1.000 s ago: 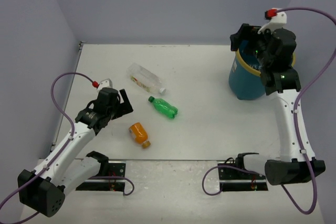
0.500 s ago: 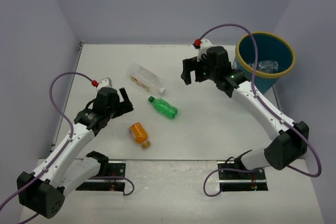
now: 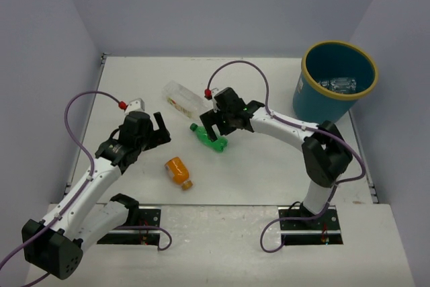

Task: Put the plastic bottles in the bin

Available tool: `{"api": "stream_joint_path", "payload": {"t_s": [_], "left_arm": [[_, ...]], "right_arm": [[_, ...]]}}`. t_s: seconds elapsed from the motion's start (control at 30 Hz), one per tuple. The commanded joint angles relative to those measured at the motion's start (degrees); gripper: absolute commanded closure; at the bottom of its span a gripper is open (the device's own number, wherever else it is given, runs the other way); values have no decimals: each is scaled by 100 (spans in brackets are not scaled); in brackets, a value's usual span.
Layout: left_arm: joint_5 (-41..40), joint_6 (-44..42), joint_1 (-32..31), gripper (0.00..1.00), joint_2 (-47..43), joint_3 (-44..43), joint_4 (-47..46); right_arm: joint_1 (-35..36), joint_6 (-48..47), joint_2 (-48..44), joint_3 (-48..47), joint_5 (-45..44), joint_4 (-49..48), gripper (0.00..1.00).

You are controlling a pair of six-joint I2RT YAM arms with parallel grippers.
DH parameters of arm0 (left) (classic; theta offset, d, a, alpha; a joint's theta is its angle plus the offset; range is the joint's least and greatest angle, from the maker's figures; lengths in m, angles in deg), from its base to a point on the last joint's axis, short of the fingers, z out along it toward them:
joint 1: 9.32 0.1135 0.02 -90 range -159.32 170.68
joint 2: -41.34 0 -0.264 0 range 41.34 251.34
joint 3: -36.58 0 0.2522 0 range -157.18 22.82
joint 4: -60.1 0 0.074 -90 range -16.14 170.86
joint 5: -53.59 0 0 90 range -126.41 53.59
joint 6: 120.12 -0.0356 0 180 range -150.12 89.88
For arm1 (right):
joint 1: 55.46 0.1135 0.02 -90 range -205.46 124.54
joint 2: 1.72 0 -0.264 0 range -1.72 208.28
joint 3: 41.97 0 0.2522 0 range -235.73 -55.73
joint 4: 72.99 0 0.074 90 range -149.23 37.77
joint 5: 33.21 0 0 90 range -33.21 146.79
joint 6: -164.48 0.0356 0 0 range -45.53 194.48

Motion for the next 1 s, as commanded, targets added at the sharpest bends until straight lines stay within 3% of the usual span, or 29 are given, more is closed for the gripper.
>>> {"api": "stream_joint_path", "payload": {"t_s": [0.0,0.23,0.3,0.33,0.43,0.57,0.7,0.97], "left_arm": [[-59,-151,-19,0,-92,-105,-255],[-64,-147,-19,0,-178,-80,-276],[-64,-147,-19,0,-192,-71,-285],[-69,-147,-19,0,-189,-69,-286],[-125,-147,-19,0,-194,-109,-255],[-138,-147,-19,0,-207,-139,-242],[-182,-147,-24,0,-229,-170,-203],[-257,-138,-19,0,-273,-166,-186]], "right_arm": [[200,178,590,-550,-137,136,1],[462,223,1213,-886,-317,287,1],[478,298,1344,-961,-581,361,6],[486,342,1369,-1000,-700,410,12],[489,446,1484,-1073,-980,539,51],[523,454,1221,-929,-1121,582,67],[577,412,508,-599,-1581,684,76],[483,50,-1505,-171,-2477,741,78]]}}
